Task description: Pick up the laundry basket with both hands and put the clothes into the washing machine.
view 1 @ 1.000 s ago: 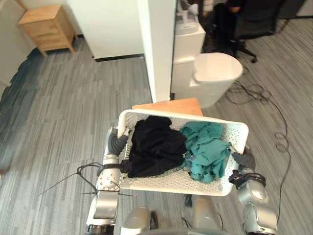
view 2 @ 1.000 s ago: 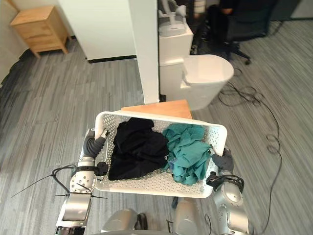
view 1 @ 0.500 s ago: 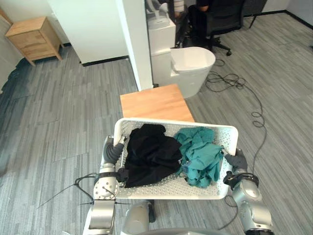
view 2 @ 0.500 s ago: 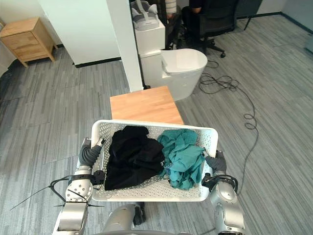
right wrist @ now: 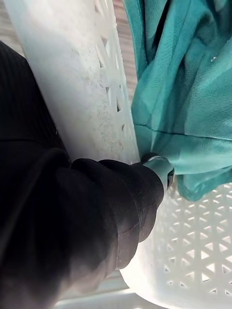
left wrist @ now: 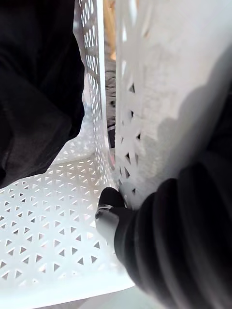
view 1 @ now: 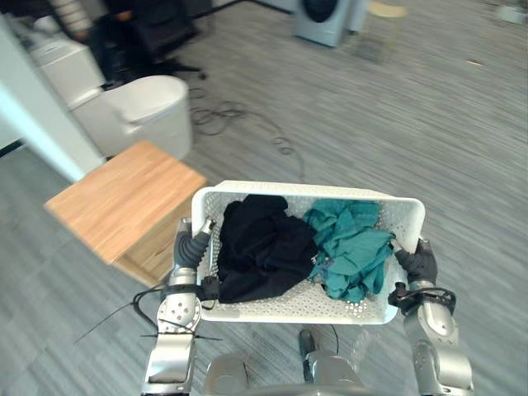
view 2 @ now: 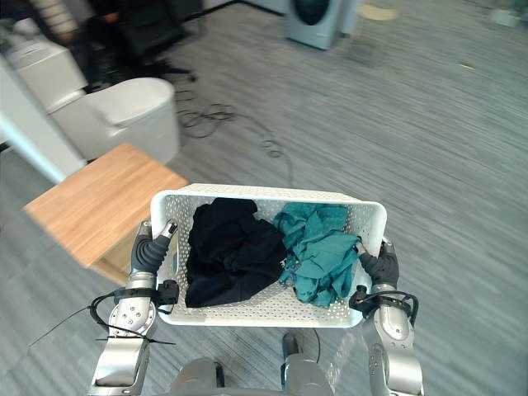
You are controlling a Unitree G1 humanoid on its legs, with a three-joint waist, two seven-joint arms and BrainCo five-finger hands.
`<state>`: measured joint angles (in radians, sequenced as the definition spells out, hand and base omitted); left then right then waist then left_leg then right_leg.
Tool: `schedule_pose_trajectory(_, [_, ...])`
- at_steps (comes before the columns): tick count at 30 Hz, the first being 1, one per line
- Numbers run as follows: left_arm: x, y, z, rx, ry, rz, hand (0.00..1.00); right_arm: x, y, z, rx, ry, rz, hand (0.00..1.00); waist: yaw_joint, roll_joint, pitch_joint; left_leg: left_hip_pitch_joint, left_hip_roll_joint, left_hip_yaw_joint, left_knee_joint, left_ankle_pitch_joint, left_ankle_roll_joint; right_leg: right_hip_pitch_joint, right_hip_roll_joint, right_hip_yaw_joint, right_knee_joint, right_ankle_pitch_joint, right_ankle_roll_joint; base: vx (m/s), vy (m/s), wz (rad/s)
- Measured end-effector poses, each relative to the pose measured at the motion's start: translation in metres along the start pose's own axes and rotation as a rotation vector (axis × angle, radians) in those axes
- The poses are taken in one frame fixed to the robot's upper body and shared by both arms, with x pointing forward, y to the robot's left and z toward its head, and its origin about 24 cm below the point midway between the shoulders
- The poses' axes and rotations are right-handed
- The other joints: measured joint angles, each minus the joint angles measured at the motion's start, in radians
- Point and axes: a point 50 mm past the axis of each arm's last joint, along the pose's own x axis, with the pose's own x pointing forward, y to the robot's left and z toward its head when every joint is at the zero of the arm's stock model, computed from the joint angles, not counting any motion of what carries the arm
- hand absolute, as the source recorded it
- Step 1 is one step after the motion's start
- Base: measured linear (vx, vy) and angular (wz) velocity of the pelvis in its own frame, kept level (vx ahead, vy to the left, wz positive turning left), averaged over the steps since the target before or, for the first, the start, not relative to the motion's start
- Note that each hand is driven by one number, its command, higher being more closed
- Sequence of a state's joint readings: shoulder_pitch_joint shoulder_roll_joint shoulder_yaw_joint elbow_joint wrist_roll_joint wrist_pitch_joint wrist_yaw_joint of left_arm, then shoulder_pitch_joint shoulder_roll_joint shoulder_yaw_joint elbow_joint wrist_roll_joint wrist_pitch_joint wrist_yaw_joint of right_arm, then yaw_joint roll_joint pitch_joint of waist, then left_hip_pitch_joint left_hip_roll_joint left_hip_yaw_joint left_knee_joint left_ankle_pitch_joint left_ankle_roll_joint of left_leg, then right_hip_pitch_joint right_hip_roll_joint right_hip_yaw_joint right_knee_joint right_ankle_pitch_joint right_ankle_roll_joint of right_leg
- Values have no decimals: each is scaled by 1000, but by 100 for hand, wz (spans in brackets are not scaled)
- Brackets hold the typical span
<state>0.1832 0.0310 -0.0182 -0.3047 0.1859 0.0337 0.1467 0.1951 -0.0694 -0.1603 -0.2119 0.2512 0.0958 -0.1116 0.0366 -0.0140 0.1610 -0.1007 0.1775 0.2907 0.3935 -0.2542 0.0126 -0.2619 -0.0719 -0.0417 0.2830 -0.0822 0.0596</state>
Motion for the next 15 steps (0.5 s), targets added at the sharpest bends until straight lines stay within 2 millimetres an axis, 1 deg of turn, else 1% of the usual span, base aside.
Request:
schedule_pose_trajectory(1, [0, 1, 0, 2, 1, 6, 100, 0, 1, -1, -2, 1, 2, 100, 1, -8, -3, 20, 0, 50, -24, 14, 4, -6, -26, -73, 35, 2, -9, -288, 100, -215])
schedule_pose_trajectory(2, [0, 4, -1, 5, 6, 16, 100, 0, 4, -1, -8, 2, 11, 100, 6, 5, -2, 50, 12, 124, -57, 29, 6, 6, -63, -183, 102, -10, -34, -229, 75, -160])
schedule_pose_trajectory(3, [0, 6, -2, 6, 7, 22, 100, 0, 5, -2, -5, 5, 15, 100, 5, 12, -2, 72, 23, 166, -75, 38, 3, 23, -73, -226, 148, -24, -53, -251, 69, -178])
schedule_pose_trajectory(4, [-1, 7, -3, 10, 15, 26, 100, 2, 7, -7, 1, 23, 20, 100, 2, 22, -11, 86, 37, 216, -92, 48, 0, 54, -83, -249, 193, -44, -64, -168, 23, -138])
schedule_pose_trajectory(5, [-1, 7, -6, 14, 24, 24, 100, 4, 9, -11, 4, 41, 21, 100, 0, 22, -22, 87, 45, 246, -101, 55, -5, 84, -95, -258, 210, -62, -55, -116, -39, -135])
schedule_pose_trajectory(6, [-1, 8, -11, 23, 45, 23, 100, 9, 11, -18, 4, 68, 26, 100, -5, 11, -39, 88, 46, 288, -114, 61, -20, 125, -105, -255, 197, -84, -43, -57, -86, -102])
schedule_pose_trajectory(7, [-2, 9, -14, 28, 56, 24, 100, 11, 12, -22, -1, 83, 32, 100, -7, 1, -49, 81, 45, 305, -114, 63, -34, 149, -109, -245, 164, -89, -27, -29, -116, -97])
schedule_pose_trajectory(8, [-2, 11, -16, 36, 67, 30, 100, 14, 17, -26, -1, 100, 46, 100, -7, -21, -63, 67, 43, 327, -109, 68, -47, 185, -101, -212, 64, -114, 9, -1, -209, -81])
schedule_pose_trajectory(9, [-2, 11, -24, 28, 103, 35, 100, 20, 19, -29, -19, 117, 58, 100, -22, -9, -69, 36, 75, 340, -71, 67, -61, 190, -64, -194, -16, -102, -4, 26, -212, -72])
schedule_pose_trajectory(10, [-2, 11, -26, 27, 114, 36, 100, 21, 19, -32, -31, 129, 63, 100, -20, 0, -70, 35, 91, 340, -57, 68, -69, 192, -45, -188, -27, -100, -6, 74, -223, -66])
schedule_pose_trajectory(11, [-4, 13, -32, 32, 147, 43, 100, 20, 21, -37, -41, 154, 70, 100, -20, 8, -66, 34, 145, 331, 20, 69, -74, 213, -12, -164, -32, -97, -20, 89, -130, -54])
schedule_pose_trajectory(12, [-6, 15, -35, 30, 167, 54, 100, 20, 24, -40, -47, 166, 79, 100, -16, 10, -65, 33, 172, 312, 72, 65, -65, 230, 6, -148, -37, -94, -27, 149, -178, -76])
schedule_pose_trajectory(13, [-9, 22, -40, 23, 194, 81, 100, 20, 30, -40, -61, 168, 104, 100, -10, 12, -56, -13, 221, 219, 241, 52, 3, 294, 34, -119, -68, -99, -46, 128, -123, -62])
schedule_pose_trajectory(14, [-10, 21, -41, 13, 198, 82, 100, 20, 29, -40, -68, 165, 102, 100, -9, 13, -56, -36, 217, 168, 282, 37, -13, 312, 34, -117, -77, -101, -50, 122, -73, -50])
schedule_pose_trajectory(15, [-9, 18, -39, 0, 187, 73, 100, 22, 28, -37, -73, 153, 90, 100, -2, 2, -51, -89, 179, 97, 304, 33, -18, 331, 24, -114, -95, -107, -57, 73, 39, -16])
